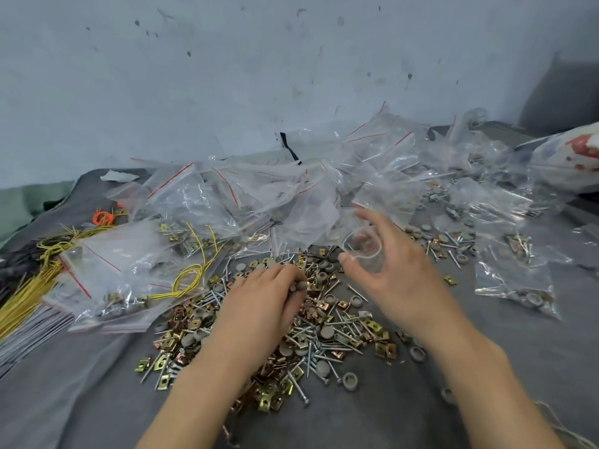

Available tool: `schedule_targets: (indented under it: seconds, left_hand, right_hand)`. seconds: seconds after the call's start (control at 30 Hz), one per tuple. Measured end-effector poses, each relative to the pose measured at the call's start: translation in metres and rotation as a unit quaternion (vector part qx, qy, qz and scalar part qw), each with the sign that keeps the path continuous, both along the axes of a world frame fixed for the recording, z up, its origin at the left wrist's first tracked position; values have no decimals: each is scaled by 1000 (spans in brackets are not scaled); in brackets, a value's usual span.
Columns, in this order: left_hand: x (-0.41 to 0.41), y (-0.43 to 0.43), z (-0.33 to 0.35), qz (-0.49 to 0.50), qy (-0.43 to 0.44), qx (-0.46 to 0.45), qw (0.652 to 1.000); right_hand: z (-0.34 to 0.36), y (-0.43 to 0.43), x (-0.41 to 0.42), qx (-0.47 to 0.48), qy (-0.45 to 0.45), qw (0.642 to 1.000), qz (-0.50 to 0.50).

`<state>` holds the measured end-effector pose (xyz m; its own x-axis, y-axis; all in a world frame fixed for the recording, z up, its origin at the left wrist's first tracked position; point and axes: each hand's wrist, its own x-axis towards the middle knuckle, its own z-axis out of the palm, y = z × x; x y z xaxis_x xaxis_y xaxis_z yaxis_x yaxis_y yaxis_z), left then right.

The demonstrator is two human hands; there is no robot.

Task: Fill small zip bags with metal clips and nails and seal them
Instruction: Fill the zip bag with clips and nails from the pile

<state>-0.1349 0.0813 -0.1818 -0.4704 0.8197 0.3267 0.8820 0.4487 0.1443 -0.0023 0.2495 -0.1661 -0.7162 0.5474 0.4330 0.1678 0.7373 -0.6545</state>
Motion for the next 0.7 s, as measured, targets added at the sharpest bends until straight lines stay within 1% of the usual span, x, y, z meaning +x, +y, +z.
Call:
schedule_targets:
  seconds: [0.1, 0.2, 0.27, 0.43, 0.7]
  left_hand:
    - [-11, -10, 0, 31, -54, 49, 997]
    - [-21, -16, -3, 46, -111, 67, 991]
    - [-26, -16, -4, 48, -154, 78, 984]
    - [-38, -10, -6, 45, -221, 119, 967]
    - [-42, -11, -1, -3, -265, 162, 951]
  right_hand:
    - [-5, -7, -8, 27, -38, 999, 19]
    - [-11, -11, -17, 45, -68, 996, 34]
    - [-13, -13, -21, 55, -75, 995, 42]
    - [-18, -18, -28, 80, -84, 992, 54]
    - [-18, -16, -25, 70, -94, 991, 60]
